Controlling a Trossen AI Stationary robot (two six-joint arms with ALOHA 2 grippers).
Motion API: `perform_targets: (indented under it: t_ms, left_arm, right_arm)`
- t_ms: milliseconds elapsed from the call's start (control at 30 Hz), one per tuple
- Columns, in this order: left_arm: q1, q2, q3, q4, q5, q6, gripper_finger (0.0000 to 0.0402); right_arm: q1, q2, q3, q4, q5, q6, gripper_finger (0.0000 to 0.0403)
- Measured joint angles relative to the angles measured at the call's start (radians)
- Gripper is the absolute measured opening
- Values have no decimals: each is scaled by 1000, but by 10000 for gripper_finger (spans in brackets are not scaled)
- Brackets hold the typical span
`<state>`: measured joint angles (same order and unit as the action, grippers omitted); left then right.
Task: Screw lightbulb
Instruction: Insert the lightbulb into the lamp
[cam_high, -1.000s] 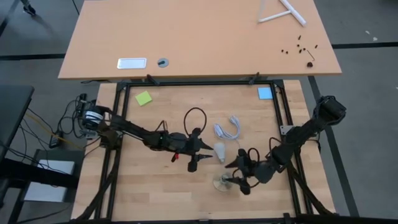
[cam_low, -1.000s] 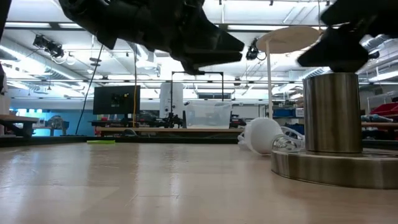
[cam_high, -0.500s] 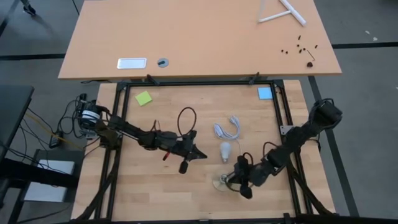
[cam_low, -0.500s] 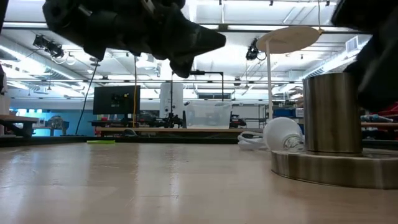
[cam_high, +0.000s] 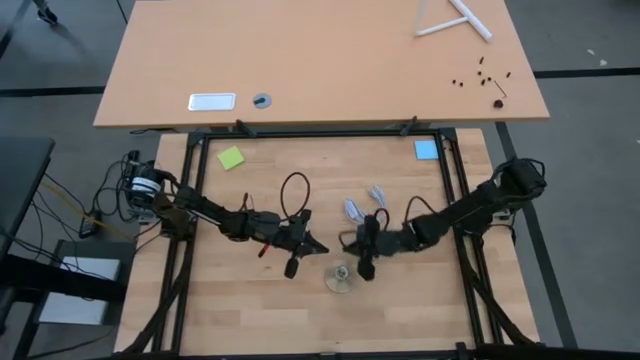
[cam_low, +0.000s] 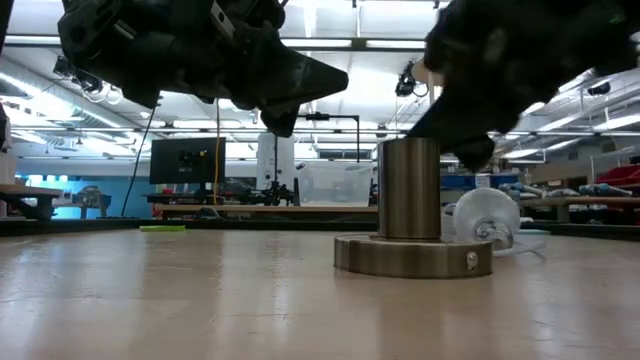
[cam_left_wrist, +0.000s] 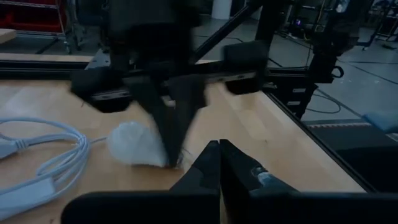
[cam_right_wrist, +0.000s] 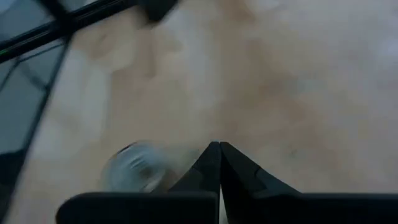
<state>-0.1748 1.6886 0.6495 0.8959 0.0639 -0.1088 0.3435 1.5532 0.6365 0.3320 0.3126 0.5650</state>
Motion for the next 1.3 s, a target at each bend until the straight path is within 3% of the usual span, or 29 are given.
perform_targets:
  t_ms: [100,200,367,600,700,933,1167,1300]
  left_arm:
    - [12,0,0,-1,4,-1,2]
    - [27,0,0,-2,55,-6,2]
    - [27,0,0,-17,189,-30,1]
    - [-43,27,1,-55,271,-51,1]
    - [-78,75,14,-57,260,-78,1]
    - [-95,201,76,-54,132,-97,1]
    - [-86,216,81,-52,7,-107,0]
    - [-73,216,82,-51,-3,-109,0]
  right_arm:
    - [-58,-5,0,4,-27,-36,19]
    - [-79,-33,0,0,-120,-75,31]
    - [-23,-76,0,-23,-306,-72,40]
    - [99,-70,0,-53,-232,-16,26]
    - [117,-70,0,-48,-223,-12,21]
    - [119,-51,2,3,-229,-20,12]
    - [91,45,1,52,-247,-19,13]
    - [66,88,0,140,-250,-34,13]
